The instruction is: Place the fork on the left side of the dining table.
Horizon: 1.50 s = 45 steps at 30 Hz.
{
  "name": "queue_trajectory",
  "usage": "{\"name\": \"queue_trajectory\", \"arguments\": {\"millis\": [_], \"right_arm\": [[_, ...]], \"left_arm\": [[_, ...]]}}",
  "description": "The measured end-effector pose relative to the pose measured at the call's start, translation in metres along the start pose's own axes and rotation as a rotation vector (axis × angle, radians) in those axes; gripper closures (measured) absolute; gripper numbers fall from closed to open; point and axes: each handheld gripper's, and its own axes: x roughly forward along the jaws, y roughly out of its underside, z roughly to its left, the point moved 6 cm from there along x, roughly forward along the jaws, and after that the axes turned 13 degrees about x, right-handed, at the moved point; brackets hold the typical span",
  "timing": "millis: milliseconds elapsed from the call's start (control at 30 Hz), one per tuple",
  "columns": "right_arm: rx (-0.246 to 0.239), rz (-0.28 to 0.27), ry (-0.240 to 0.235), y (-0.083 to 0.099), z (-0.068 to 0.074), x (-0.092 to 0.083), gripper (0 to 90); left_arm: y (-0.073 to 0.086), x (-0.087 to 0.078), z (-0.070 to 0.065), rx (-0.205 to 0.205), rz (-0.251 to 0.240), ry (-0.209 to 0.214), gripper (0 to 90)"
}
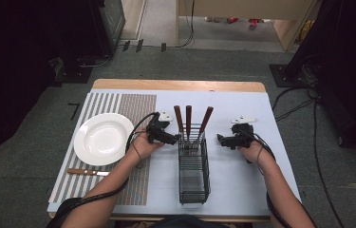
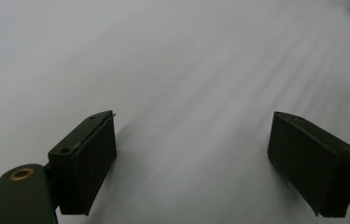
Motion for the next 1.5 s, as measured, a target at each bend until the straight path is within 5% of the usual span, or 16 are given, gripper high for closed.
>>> {"name": "queue_trajectory", "arguments": {"millis": [600, 1300, 1500], "right_arm": [[0.0, 0.0, 0.0, 0.0, 0.0, 0.0, 7.3], [0.0, -0.001, 0.0, 0.0, 0.0, 0.0, 7.3], [-0.001, -0.001, 0.001, 0.0, 0.0, 0.0, 7.3]], "left_arm": [[-0.002, -0.001, -0.001, -0.025, 0.027, -0.02, 16.8], [-0.003, -0.022, 0.009, -0.114, 0.156, 0.071, 27.4], [-0.007, -0.031, 0.011, -0.173, 0.177, 0.123, 30.5]]}}
